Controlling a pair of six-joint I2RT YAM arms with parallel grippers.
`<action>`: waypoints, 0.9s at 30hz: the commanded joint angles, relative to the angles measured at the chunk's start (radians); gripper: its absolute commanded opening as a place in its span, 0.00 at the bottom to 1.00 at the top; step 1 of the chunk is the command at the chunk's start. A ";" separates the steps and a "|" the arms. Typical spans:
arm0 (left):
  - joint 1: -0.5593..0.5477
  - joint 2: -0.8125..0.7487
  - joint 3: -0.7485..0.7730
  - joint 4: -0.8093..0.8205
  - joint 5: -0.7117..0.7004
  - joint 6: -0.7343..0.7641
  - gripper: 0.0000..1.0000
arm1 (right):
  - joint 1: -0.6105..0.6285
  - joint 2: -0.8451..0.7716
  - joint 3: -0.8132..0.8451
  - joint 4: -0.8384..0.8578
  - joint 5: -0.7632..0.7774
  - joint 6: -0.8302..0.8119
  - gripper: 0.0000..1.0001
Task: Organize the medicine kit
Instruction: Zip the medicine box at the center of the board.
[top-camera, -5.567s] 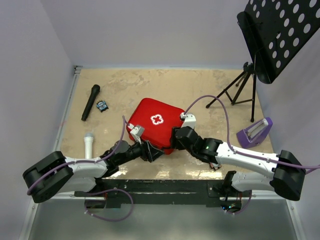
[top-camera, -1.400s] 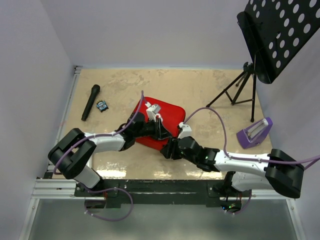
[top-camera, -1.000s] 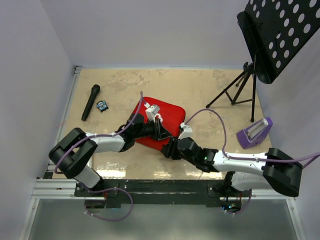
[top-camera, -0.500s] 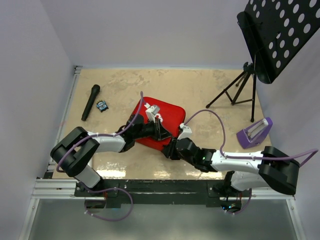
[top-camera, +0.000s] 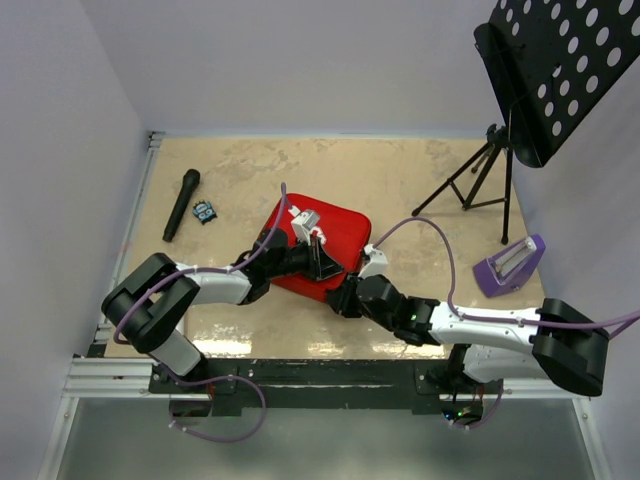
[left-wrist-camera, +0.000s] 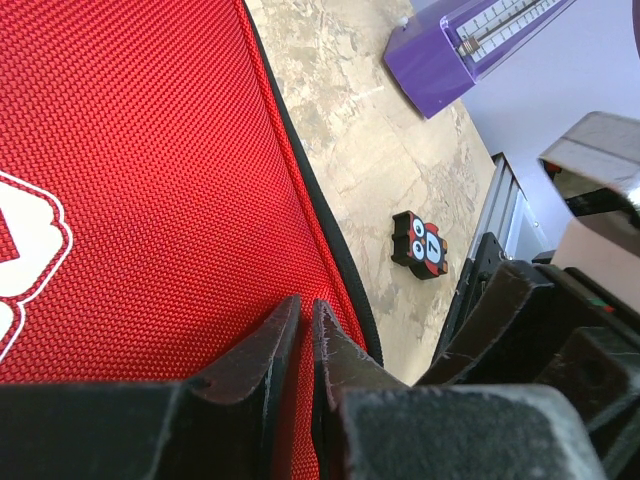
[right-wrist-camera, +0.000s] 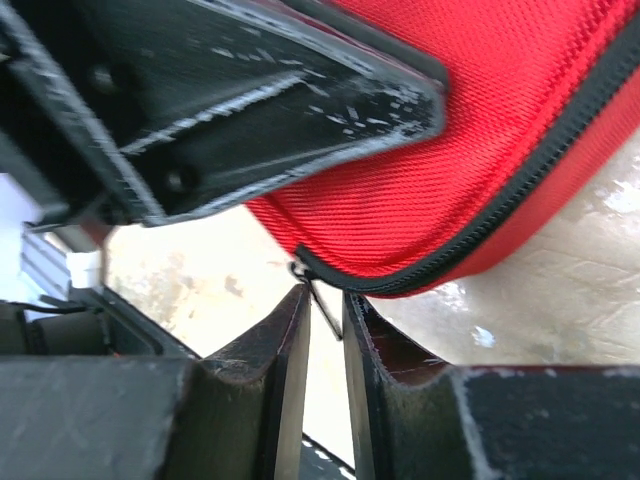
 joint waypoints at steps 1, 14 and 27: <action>-0.006 0.053 -0.040 -0.150 -0.011 0.023 0.15 | -0.009 -0.033 0.026 0.092 0.082 0.001 0.25; -0.006 0.056 -0.040 -0.144 0.000 0.020 0.15 | -0.009 0.004 0.017 0.120 0.062 0.012 0.36; -0.007 0.040 -0.054 -0.136 0.007 0.018 0.14 | -0.008 0.125 0.078 0.009 0.079 0.090 0.43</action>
